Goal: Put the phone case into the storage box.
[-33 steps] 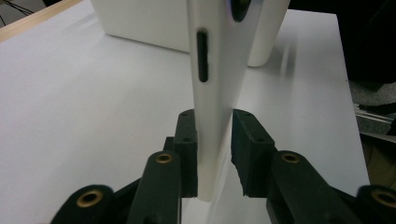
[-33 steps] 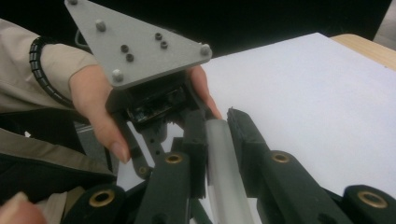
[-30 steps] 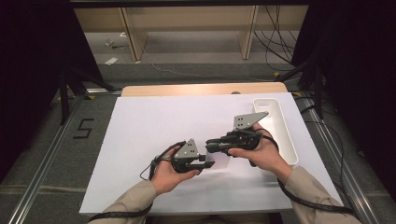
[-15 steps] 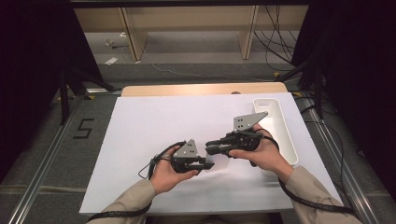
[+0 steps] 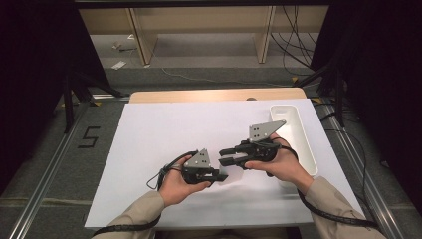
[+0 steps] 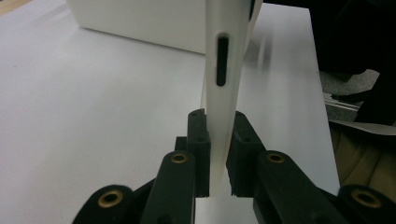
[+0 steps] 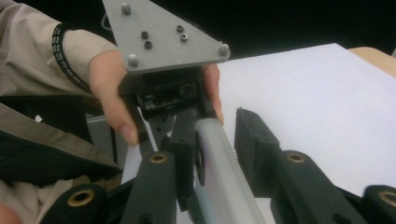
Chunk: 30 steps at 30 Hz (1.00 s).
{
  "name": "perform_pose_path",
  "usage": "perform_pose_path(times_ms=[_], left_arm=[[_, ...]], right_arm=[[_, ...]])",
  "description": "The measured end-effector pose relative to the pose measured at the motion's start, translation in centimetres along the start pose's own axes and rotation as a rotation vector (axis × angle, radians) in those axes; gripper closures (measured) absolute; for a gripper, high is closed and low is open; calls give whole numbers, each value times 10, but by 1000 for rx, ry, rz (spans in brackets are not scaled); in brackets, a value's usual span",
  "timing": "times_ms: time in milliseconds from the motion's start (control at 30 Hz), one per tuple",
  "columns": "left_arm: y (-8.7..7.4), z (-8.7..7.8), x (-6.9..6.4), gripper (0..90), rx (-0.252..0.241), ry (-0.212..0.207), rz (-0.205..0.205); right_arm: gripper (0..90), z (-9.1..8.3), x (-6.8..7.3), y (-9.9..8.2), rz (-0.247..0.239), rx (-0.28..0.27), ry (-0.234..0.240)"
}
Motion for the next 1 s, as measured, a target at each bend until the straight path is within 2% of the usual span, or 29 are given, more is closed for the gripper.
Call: perform_pose_path(times_ms=[133, 233, 400, 633, 767, 867, 1000], left_arm=[[0, -1, 2, 811, -6, 30, -15], [1, -3, 3, 811, -12, 57, -26], [0, -5, 6, 810, -20, 104, -56], [1, -9, 11, 809, -38, 199, -96], [1, -12, 14, 809, -46, 247, -129], [2, -14, 17, 809, -56, 293, -159], [2, -15, 19, 808, -69, 335, -200]], right_arm=[[602, 0, -2, 0, 2, -21, -37], [476, -2, -5, 1, 7, -53, -88], [350, -6, -10, 3, 38, -105, -147], [239, -13, -17, 3, 81, -178, -261], [184, -15, -22, 1, 92, -192, -331], [163, -16, -24, 0, 104, -206, -369], [149, -16, -27, -2, 110, -219, -425]])
Point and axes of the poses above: each handheld gripper's, and its own axes: z roughly forward along the jaws, y roughly out of its top, x roughly to its left, the point moved 3 cm from there along z, roughly forward along the jaws, and after that the axes turned 2 degrees about -x, right-handed, at the moved point
